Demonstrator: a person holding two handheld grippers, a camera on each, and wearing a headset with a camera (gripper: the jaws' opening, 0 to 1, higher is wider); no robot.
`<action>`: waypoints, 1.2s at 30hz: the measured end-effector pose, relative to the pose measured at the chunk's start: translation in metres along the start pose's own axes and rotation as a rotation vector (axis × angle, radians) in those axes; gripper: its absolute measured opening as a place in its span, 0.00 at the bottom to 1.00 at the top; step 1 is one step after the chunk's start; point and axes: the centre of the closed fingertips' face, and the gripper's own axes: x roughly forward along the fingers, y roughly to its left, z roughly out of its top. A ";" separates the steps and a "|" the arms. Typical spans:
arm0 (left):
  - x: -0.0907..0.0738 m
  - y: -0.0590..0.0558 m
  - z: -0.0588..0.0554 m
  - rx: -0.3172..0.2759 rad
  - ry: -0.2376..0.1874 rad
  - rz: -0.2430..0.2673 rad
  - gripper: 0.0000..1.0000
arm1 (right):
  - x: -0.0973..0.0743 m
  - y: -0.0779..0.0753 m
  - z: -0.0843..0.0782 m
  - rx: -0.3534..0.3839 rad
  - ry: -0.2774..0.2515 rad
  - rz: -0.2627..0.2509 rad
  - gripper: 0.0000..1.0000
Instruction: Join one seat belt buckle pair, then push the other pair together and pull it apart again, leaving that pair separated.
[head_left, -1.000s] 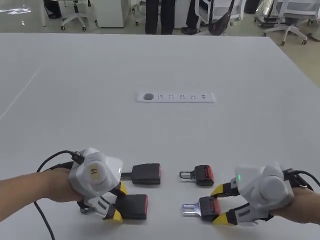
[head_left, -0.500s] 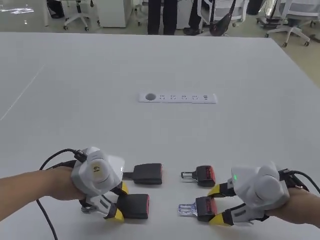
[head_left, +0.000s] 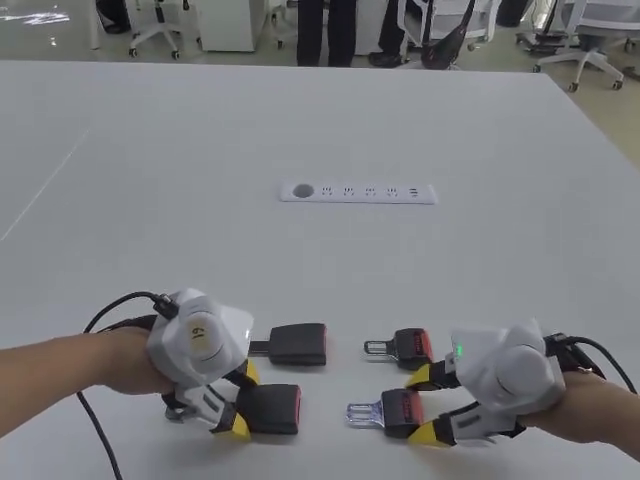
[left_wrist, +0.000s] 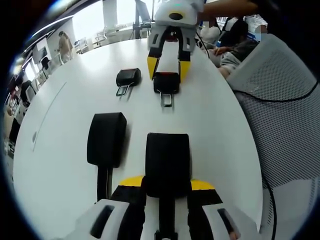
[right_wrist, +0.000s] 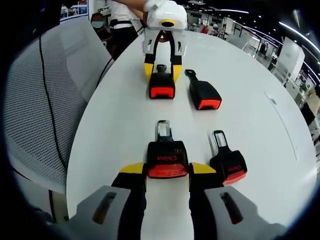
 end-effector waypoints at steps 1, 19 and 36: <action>0.000 0.000 0.000 -0.001 0.000 0.000 0.32 | 0.001 0.000 0.001 0.000 -0.001 0.001 0.31; 0.000 0.001 -0.001 -0.003 0.004 -0.003 0.32 | 0.015 0.001 0.023 0.003 -0.024 -0.003 0.31; 0.000 -0.001 0.000 -0.005 0.001 -0.004 0.32 | 0.027 0.001 0.040 -0.016 -0.036 0.005 0.31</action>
